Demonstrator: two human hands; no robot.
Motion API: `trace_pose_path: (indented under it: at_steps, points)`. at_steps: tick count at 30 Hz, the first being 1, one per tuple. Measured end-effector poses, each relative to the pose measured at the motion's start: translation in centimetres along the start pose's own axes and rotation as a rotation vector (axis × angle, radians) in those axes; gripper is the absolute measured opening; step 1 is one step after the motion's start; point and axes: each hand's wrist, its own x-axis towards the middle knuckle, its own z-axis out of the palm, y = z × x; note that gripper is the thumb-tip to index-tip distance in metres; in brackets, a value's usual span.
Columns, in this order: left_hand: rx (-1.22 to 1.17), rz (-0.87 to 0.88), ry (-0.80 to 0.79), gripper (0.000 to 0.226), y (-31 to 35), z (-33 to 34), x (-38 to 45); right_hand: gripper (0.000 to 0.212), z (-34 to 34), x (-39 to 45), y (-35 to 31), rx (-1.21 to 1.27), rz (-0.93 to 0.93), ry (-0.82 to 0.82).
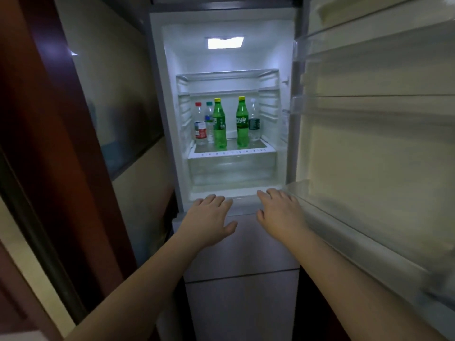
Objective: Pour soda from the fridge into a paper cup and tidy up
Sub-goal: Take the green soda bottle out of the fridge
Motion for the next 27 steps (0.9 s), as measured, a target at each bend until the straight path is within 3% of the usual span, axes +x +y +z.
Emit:
trace_pose_path:
  at_steps: [10,27]
  points:
    - [-0.032,-0.028,0.074,0.063,-3.4,2.9,7.3,0.047,2.2,7.4,0.7,-0.050,0.030,-0.020]
    - [0.023,-0.098,0.064,0.062,-3.3,5.2,22.6,0.044,5.2,21.2,7.3,0.012,-0.026,-0.071]
